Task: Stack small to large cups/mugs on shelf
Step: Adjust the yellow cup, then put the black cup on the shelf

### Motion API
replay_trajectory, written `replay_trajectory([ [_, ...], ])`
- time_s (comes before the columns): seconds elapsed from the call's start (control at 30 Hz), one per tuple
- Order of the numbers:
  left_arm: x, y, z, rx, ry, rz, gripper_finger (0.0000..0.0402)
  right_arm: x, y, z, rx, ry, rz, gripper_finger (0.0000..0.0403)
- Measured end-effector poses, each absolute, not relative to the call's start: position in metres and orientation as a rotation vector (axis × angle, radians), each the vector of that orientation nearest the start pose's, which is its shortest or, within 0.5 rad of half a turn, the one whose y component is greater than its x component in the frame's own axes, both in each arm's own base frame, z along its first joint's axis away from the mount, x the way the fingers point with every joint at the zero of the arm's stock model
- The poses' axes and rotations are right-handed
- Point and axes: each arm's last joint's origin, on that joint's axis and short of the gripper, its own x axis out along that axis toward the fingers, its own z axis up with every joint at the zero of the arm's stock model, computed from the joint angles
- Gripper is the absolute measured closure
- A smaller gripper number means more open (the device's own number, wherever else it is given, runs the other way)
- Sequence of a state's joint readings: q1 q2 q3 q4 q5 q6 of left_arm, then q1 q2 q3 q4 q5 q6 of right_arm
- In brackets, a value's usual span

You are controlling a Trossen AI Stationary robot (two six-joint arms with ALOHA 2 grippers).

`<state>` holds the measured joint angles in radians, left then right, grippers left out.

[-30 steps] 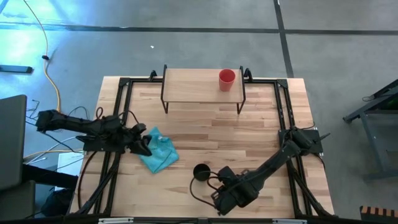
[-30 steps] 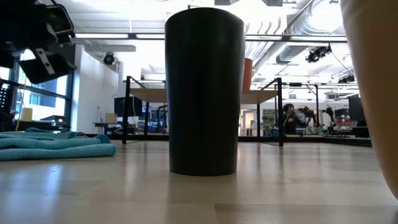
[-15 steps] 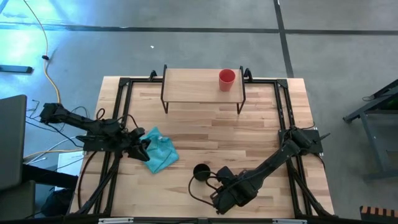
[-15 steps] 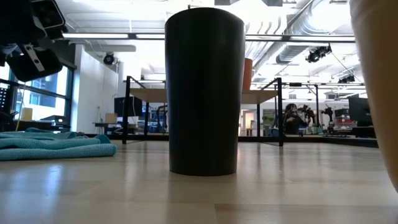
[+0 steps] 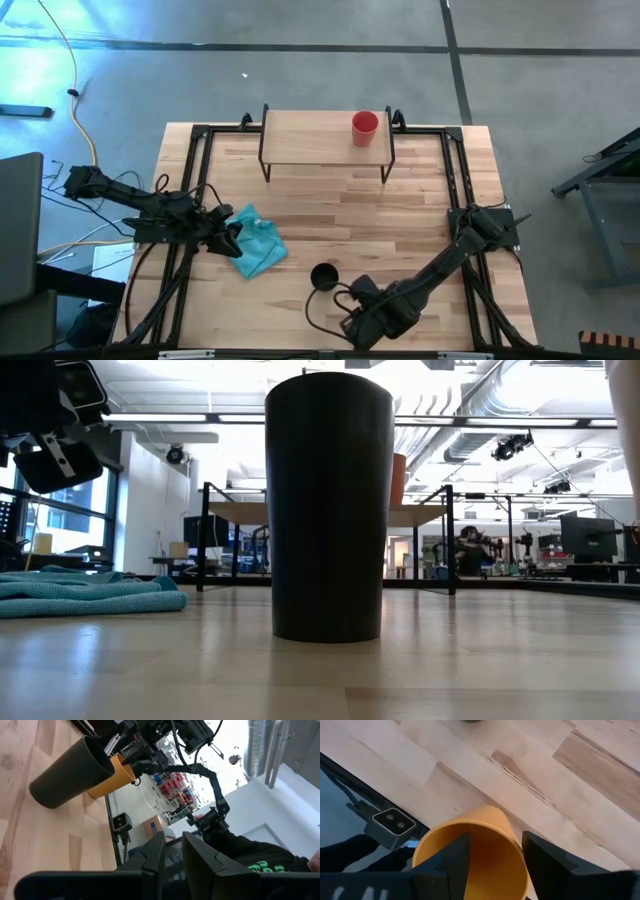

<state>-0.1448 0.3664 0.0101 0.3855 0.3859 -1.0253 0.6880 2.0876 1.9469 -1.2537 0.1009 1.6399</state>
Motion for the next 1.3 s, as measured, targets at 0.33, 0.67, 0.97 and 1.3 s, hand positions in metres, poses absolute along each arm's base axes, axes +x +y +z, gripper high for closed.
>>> replay_trajectory([
  [0.33, 0.118, -0.029, 0.167, -1.027, 0.301, -0.49, 0.0346, 0.323, 0.266, 0.263, 0.821, 1.266, -0.63, 0.0233],
  [0.67, 0.122, -0.028, 0.165, -1.051, 0.308, -0.444, 0.0346, 0.323, 0.266, 0.264, 0.821, 1.265, -0.625, 0.0233],
  [0.97, 0.122, -0.028, 0.174, -1.049, 0.215, -0.474, 0.0346, 0.324, 0.267, 0.267, 0.844, 1.261, -0.599, 0.0233],
  [1.3, 0.122, -0.028, 0.173, -1.05, 0.218, -0.47, 0.0346, 0.317, 0.262, 0.281, 0.851, 1.255, -0.593, 0.0233],
])
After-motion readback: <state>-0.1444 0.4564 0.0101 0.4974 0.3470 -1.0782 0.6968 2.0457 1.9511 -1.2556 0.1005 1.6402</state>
